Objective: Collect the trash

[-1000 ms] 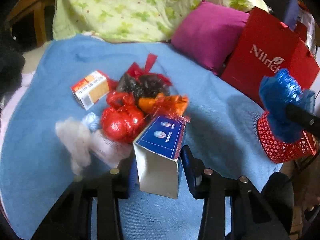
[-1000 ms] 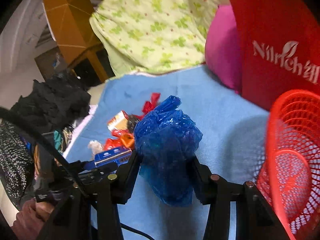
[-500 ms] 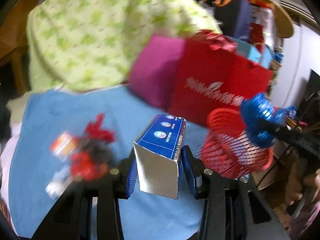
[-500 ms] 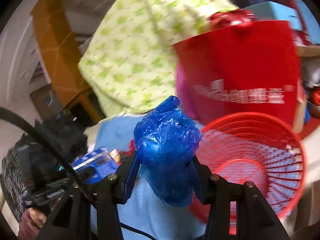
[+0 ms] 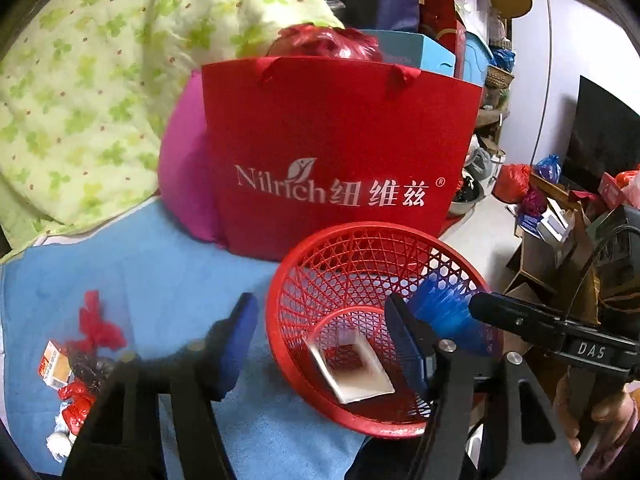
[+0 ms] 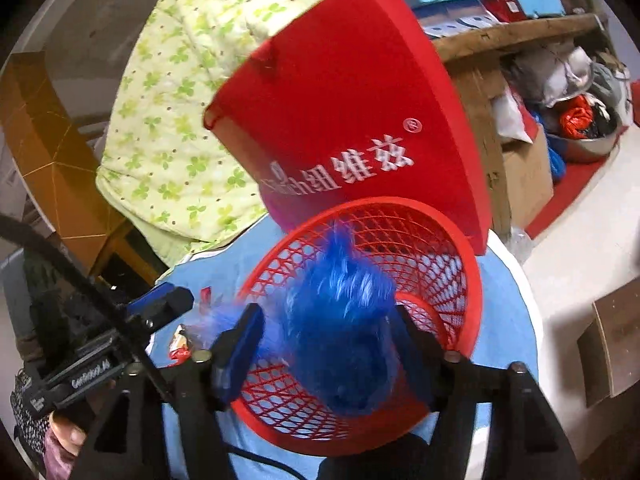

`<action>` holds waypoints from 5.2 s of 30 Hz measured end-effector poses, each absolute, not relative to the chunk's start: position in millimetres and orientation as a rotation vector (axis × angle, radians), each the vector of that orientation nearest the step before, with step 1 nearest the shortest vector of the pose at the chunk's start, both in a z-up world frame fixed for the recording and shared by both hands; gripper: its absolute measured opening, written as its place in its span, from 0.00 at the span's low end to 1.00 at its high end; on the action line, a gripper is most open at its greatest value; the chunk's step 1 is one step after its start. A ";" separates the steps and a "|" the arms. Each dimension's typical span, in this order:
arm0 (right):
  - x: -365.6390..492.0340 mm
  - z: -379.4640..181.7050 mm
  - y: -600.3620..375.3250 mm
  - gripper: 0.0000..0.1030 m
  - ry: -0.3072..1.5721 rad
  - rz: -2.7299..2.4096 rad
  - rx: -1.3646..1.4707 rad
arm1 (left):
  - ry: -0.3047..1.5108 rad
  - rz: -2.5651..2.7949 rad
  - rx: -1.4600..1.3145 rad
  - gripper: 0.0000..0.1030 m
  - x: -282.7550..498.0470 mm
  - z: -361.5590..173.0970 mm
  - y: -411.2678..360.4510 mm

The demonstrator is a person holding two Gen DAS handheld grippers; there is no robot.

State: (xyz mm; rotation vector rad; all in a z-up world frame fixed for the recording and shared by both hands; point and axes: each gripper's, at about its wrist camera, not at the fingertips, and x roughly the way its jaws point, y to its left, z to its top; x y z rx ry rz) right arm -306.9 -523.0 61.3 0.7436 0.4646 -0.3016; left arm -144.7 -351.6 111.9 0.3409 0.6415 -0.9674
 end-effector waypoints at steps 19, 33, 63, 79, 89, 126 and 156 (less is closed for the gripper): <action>-245.8 126.7 -384.8 0.69 0.384 0.057 0.493 | 0.682 -0.309 0.173 0.70 -79.7 71.8 -42.3; -89.6 1.6 -295.6 0.69 0.827 0.206 0.490 | 0.850 -0.221 0.025 0.70 -34.2 8.5 25.2; -33.5 -23.6 -277.7 0.28 0.801 0.253 0.456 | 0.954 -0.329 -0.159 0.29 14.0 -15.7 -3.6; -188.4 108.8 -307.7 0.28 0.467 0.193 0.435 | 0.630 -0.343 0.169 0.29 -111.8 110.9 -75.4; -246.9 143.9 -323.5 0.28 0.349 0.153 0.413 | 0.515 -0.365 0.264 0.29 -158.5 148.0 -113.5; -397.1 159.9 -459.8 0.73 0.094 -0.402 0.363 | 0.677 -0.811 0.247 0.30 -159.1 132.8 -255.6; -153.3 69.4 -289.7 0.73 0.539 0.097 0.207 | 0.801 -0.141 0.132 0.71 1.4 2.6 -13.7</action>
